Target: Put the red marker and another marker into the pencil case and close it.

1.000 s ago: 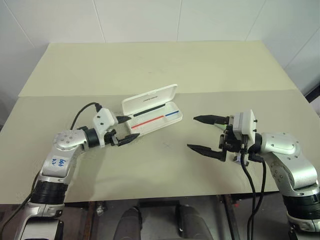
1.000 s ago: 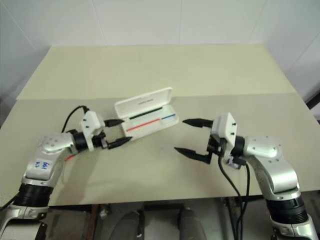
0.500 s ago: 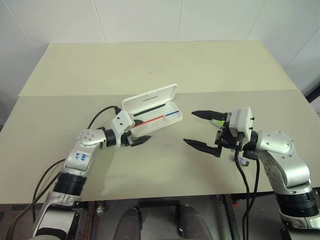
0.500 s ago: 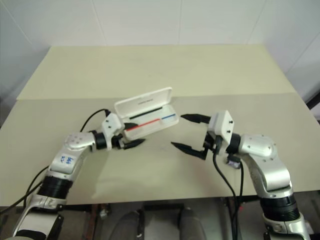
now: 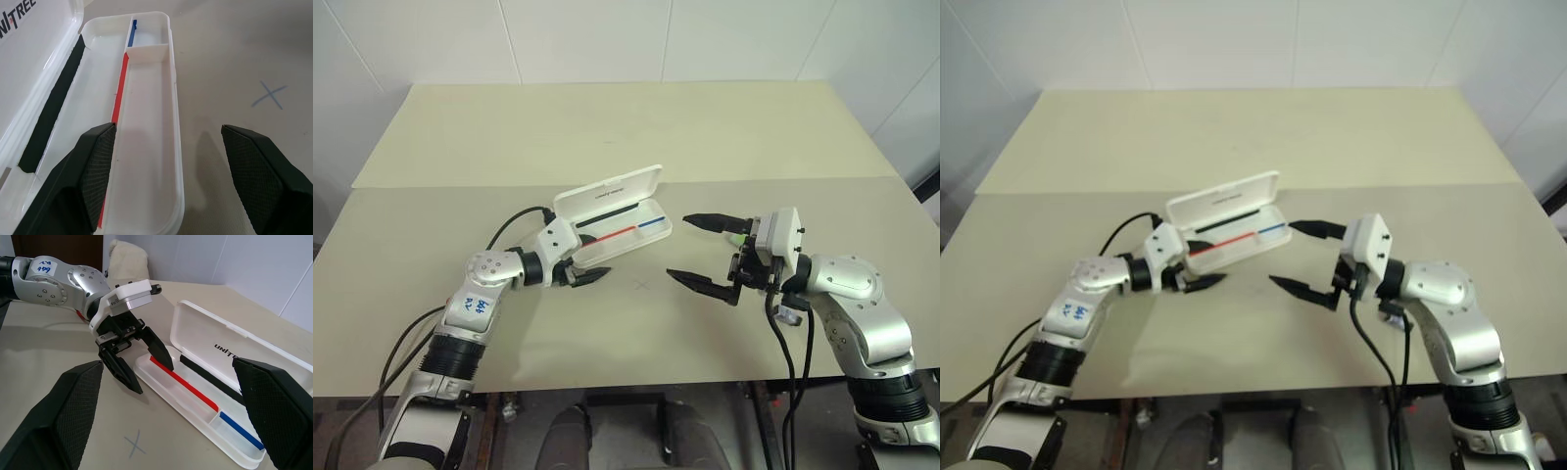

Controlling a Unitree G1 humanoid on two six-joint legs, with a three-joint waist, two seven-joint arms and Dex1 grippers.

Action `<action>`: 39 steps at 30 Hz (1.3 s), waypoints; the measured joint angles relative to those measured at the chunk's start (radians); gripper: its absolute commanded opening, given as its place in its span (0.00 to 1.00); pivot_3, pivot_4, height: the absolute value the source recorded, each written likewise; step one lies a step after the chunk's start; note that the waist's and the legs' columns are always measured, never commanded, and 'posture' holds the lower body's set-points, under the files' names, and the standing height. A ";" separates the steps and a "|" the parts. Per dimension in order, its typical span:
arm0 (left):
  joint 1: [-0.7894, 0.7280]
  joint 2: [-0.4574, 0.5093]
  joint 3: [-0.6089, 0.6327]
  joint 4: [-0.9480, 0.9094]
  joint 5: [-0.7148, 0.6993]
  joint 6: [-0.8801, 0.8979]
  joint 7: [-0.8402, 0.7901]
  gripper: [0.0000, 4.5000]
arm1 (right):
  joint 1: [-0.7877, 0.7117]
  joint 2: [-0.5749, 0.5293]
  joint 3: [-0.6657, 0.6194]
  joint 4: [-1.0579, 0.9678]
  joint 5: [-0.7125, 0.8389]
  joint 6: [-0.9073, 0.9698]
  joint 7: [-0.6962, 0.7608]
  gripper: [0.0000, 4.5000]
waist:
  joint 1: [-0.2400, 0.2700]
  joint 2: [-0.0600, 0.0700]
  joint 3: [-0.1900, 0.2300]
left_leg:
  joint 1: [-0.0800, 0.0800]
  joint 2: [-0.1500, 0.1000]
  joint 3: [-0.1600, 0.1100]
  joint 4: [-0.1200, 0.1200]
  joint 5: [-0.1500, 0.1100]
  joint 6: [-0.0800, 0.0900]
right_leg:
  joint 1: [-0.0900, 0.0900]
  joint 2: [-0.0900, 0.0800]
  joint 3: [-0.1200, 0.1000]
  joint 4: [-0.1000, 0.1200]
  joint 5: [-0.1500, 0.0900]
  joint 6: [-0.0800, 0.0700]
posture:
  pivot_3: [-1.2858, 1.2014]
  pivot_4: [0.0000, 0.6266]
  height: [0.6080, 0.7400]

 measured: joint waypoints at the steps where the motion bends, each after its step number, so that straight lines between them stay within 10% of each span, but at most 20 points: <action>1: 0.000 0.003 0.000 -0.003 0.000 0.005 -0.004 0.80 | 0.000 0.000 0.000 0.000 0.000 0.000 -0.001 1.00 | 0.000 0.000 0.000 | 0.000 0.000 0.000 0.000 0.000 0.000 | 0.000 0.000 0.000 0.000 0.000 0.000 | 0.52 0.24 1.00; 30: 0.031 0.016 -0.003 -0.075 0.001 0.129 -0.004 0.80 | -0.011 0.004 0.007 0.000 0.000 -0.002 -0.023 1.00 | -0.002 0.000 0.000 | 0.000 0.000 0.000 0.000 0.000 0.000 | 0.000 0.000 0.001 0.000 0.000 0.000 | 0.52 0.24 1.00; 39: 0.013 0.023 -0.002 -0.070 0.008 0.153 0.000 0.22 | -0.012 0.004 0.007 0.004 0.000 -0.003 -0.030 1.00 | -0.002 0.000 0.000 | 0.000 0.000 0.000 0.000 0.000 0.000 | 0.000 0.001 0.001 0.000 0.000 0.000 | 0.52 0.24 1.00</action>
